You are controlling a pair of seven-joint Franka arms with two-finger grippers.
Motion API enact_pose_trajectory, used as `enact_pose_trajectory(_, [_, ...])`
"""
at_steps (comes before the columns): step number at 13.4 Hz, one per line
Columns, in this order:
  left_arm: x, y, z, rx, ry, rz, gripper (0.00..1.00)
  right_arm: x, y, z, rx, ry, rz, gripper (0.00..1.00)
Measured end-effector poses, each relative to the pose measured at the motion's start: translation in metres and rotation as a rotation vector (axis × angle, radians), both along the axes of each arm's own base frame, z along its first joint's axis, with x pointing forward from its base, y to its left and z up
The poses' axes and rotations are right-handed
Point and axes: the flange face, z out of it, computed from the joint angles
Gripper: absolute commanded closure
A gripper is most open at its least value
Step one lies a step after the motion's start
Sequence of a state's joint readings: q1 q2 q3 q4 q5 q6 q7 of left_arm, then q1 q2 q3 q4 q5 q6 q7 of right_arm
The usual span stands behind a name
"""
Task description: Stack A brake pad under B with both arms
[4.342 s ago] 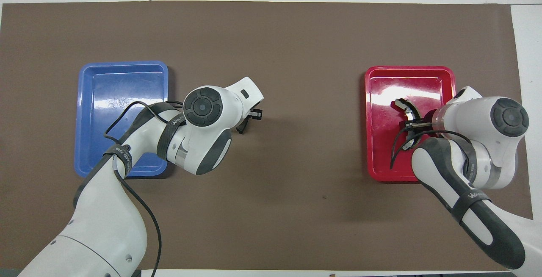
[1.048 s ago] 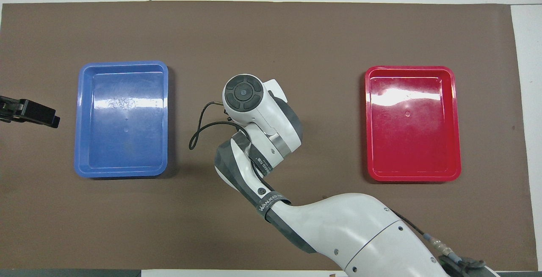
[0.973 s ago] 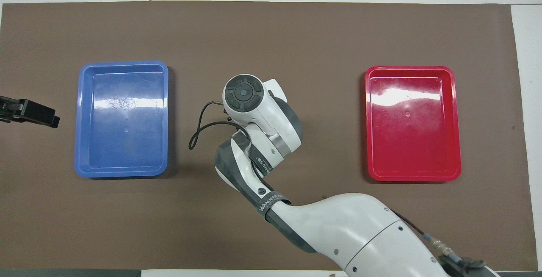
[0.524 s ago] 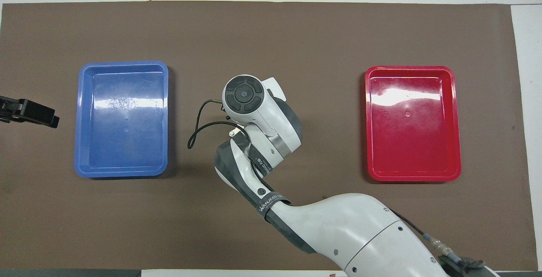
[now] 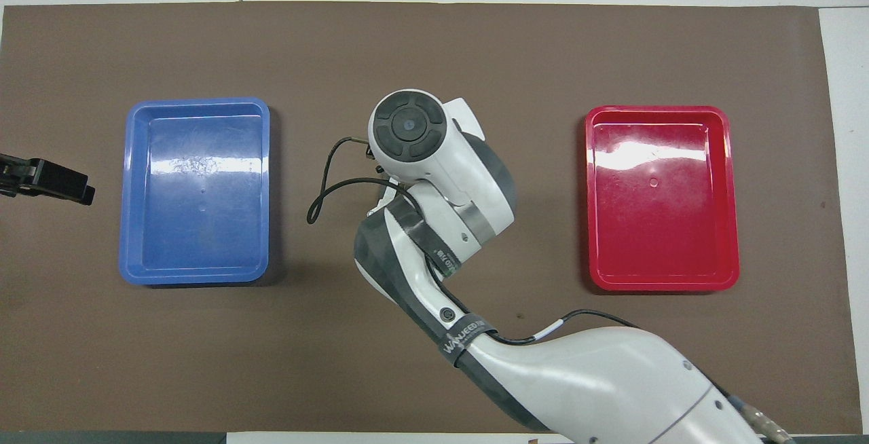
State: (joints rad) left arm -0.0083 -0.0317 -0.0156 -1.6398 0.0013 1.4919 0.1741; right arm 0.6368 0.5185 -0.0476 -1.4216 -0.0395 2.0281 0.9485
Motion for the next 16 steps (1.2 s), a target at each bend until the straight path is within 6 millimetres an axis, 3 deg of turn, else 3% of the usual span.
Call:
enact_pose_trajectory(3, [0.0, 0.0, 0.0, 0.0, 0.0, 0.0, 0.0, 0.027, -0.114, 0.072, -0.049, -0.005, 0.047, 0.0])
enact_pose_trajectory(5, [0.0, 0.0, 0.0, 0.0, 0.0, 0.0, 0.0, 0.031, -0.188, 0.113, -0.068, 0.02, 0.097, 0.0])
enact_pose_trajectory(9, [0.001, -0.001, 0.001, 0.0, -0.007, 0.003, 0.0, 0.019, -0.299, 0.161, -0.086, 0.085, 0.127, 0.0])
enact_pose_trajectory(13, [0.006, -0.005, 0.004, 0.005, -0.051, 0.064, 0.0, -0.011, -0.389, 0.203, -0.073, 0.137, 0.132, 0.0])
enact_pose_trajectory(16, [0.007, -0.007, 0.005, 0.006, -0.059, 0.074, 0.0, -0.035, -0.422, 0.225, -0.063, 0.155, 0.109, 0.0])
